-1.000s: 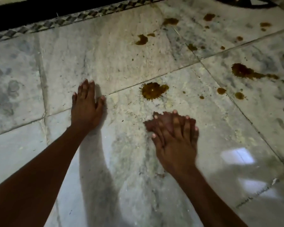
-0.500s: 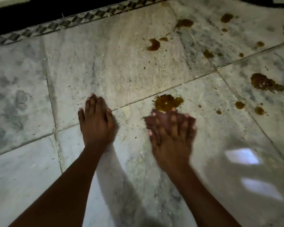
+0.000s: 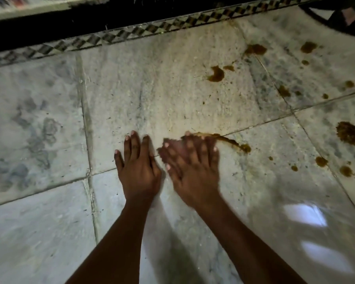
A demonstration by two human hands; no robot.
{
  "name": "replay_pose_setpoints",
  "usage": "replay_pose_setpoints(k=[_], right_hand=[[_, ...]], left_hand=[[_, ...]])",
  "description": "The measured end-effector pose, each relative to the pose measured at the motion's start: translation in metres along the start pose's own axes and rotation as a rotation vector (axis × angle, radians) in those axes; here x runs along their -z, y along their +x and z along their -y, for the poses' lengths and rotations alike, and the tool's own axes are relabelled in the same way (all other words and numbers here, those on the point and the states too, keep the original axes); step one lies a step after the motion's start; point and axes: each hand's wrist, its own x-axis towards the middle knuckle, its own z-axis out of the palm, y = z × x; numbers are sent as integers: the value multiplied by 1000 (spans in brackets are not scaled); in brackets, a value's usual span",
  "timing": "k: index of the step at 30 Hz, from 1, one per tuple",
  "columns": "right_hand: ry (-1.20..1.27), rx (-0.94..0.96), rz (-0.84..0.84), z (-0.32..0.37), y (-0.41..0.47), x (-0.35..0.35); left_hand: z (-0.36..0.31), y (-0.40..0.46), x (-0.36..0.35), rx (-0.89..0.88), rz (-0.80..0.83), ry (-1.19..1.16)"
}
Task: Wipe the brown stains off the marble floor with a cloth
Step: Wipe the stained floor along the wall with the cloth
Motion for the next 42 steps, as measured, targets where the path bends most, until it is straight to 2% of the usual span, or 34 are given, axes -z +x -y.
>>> replay_pose_setpoints(k=[2,4,5,7,9,10,12,14,15,17,18,20,22,23,24,26,29,31,32,34,36,37,39,42], right_hand=[[-61,219,53,-10,-34,4],[-96,271,58,-45,-68,11],[-101,219,38,-63,-72,13],[-53,-24,-5,-82,-51,15],[43,-262,-73,-69,0,10],[80,-307,-112,-54,23,8],[82,-217,-154,-20,46,4],[18,20,-34,-8,24,2],[-10,112,23,-15,0,7],[-38,141,61,-47,-47,16],[-39,66,53,-69,-60,17],[-6,-223,-3,-101,-49,22],[40,-485,-93,-107,4,23],[85,-550,-88,-99,37,22],[112,-533,-56,-84,64,22],[91,-322,-47,-47,85,14],[2,105,60,-26,22,16],[-19,146,110,-59,-33,20],[-33,62,86,-81,-47,24],[13,-277,-2,-118,-39,30],[86,-578,-62,-122,14,34],[129,-639,-60,-112,46,35],[116,-492,15,-76,91,32],[-4,6,47,-34,56,17]], left_hand=[[0,0,4,2,16,-25],[-1,0,6,-3,23,-19],[-1,0,6,-1,30,-14],[0,0,4,3,35,-11],[0,0,2,3,35,-9],[0,0,1,1,33,-4],[0,1,0,-1,23,2],[1,1,1,7,21,-7],[0,1,2,3,21,-15],[-1,1,4,-5,24,-13],[-1,1,5,-11,25,-11],[-2,0,4,-16,30,-7],[-1,0,3,-16,29,-3],[0,0,2,-16,29,-1],[0,0,1,-18,24,3],[1,0,0,-18,22,14],[0,1,2,-8,26,5],[-1,1,3,-10,27,5],[-1,2,4,-13,33,2],[-1,2,4,-12,38,1],[-1,2,5,-12,47,0],[-2,2,4,-13,50,-6],[-2,1,3,-4,53,-6],[-2,1,4,3,56,-4]])
